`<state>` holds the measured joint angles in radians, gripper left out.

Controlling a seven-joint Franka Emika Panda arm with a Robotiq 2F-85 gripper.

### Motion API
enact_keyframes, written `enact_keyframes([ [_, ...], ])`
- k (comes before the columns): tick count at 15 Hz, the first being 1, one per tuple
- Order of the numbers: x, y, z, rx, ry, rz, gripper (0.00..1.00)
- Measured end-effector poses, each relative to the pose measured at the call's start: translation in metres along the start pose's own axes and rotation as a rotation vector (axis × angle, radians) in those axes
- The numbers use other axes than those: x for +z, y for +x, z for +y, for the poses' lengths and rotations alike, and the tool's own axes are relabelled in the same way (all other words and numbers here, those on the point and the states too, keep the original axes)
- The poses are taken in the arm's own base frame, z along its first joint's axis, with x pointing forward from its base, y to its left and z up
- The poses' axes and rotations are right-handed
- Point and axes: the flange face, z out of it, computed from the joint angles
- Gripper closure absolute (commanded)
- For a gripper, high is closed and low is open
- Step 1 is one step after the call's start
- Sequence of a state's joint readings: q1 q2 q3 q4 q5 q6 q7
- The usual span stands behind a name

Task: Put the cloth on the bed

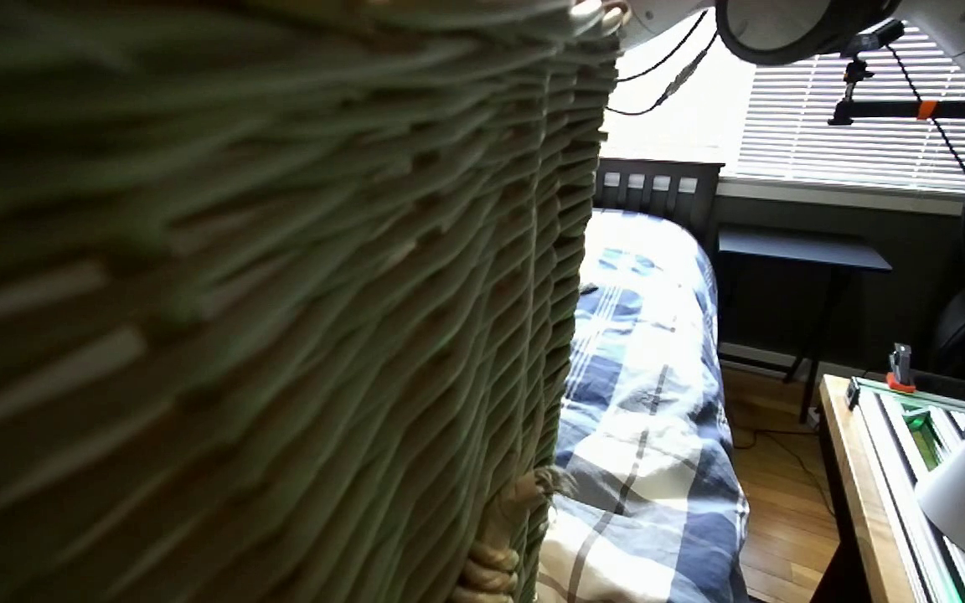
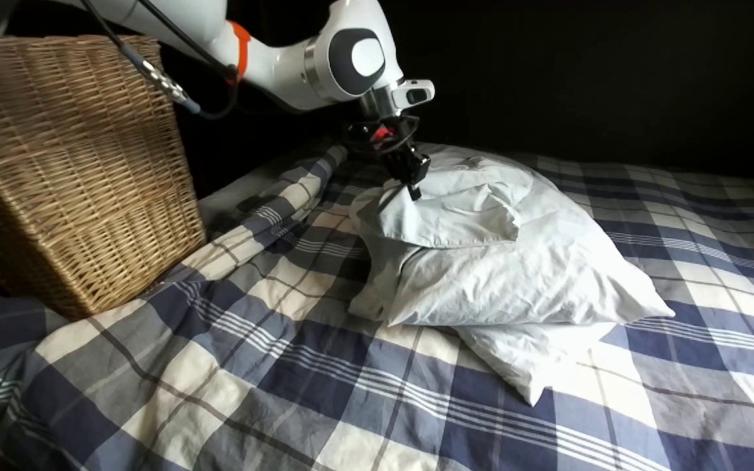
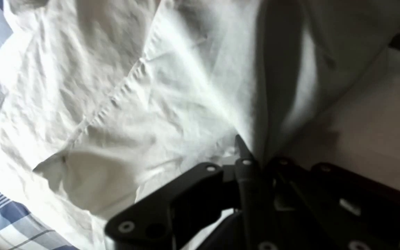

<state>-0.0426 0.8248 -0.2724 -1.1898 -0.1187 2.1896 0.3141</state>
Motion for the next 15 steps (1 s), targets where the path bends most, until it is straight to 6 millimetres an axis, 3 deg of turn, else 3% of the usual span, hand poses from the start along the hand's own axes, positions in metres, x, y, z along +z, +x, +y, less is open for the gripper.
enact_keyframes([
  [8, -0.102, -0.069, 0.024, -0.347, 0.113, -0.183, 0.99],
  [15, -0.184, -0.161, 0.054, -0.704, 0.223, -0.246, 0.99],
])
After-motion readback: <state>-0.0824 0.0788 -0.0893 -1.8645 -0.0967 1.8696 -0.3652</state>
